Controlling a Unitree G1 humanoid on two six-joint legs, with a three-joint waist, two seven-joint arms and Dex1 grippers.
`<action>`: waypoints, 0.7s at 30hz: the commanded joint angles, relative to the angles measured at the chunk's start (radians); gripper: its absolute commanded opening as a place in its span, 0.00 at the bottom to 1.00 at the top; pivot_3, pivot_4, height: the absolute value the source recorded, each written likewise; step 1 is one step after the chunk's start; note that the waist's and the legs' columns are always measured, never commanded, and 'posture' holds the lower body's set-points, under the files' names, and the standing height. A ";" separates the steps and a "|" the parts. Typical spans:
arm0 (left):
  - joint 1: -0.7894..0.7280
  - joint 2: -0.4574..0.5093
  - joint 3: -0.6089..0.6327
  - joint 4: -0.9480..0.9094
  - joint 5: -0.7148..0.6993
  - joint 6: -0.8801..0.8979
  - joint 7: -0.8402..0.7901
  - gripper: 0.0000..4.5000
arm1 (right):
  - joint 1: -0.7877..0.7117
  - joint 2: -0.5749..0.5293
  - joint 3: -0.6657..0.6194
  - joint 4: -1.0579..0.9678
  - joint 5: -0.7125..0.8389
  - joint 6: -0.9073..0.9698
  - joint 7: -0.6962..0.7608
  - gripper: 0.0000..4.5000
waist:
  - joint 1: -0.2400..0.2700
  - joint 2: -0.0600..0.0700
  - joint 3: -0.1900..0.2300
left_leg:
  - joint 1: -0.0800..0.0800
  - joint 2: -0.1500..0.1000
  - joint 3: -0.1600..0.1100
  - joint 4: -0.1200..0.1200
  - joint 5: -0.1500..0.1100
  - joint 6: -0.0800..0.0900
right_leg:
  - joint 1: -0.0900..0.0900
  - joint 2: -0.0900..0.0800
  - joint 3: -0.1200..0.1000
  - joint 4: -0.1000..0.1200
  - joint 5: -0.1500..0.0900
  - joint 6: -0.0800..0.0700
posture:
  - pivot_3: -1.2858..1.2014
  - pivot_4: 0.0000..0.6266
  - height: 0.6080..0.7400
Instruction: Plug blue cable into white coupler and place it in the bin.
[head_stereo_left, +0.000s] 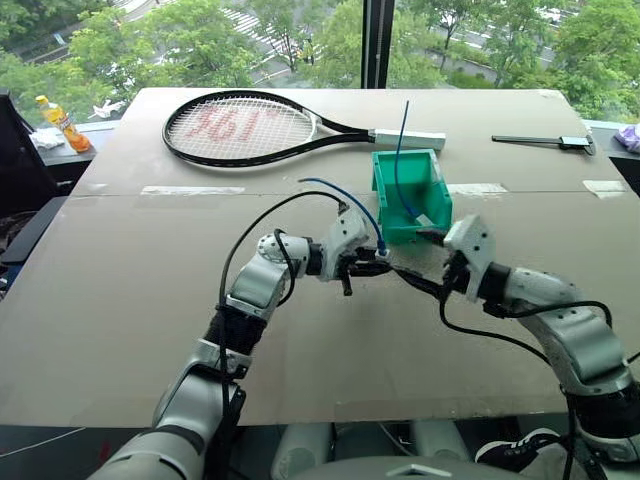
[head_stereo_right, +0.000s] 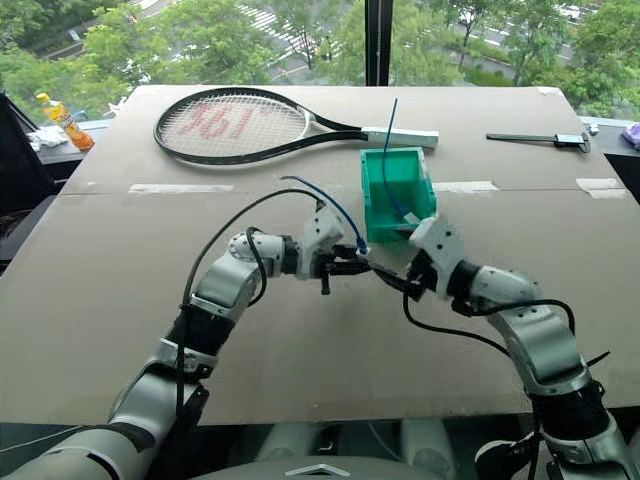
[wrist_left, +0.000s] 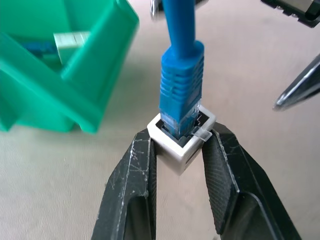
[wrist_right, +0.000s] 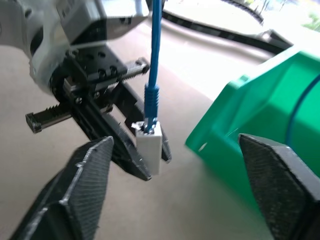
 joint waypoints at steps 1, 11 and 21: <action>-0.161 0.006 0.085 -0.090 -0.101 0.340 0.092 0.16 | 0.172 -0.018 -0.201 -0.223 0.053 -0.014 -0.038 0.99 | 0.012 -0.001 0.002 | -0.001 0.000 -0.002 0.000 0.000 0.000 | 0.000 0.000 -0.002 0.000 0.000 0.000 | 0.52 0.24 1.00; -0.572 -0.148 0.152 0.393 -0.090 0.420 0.272 0.16 | 0.496 0.069 -0.369 -0.380 -0.016 -0.061 -0.187 0.99 | -0.002 -0.001 0.003 | 0.001 -0.003 -0.002 0.003 0.000 0.000 | 0.004 -0.001 -0.002 0.000 -0.004 0.007 | 0.52 0.24 1.00; -0.795 -0.245 0.151 0.915 0.033 0.169 0.318 0.40 | 0.625 0.126 -0.374 -0.433 -0.035 -0.102 -0.232 1.00 | 0.001 -0.002 0.004 | 0.000 -0.003 -0.001 0.002 0.000 0.000 | 0.002 0.001 0.000 0.000 -0.004 0.006 | 0.52 0.24 1.00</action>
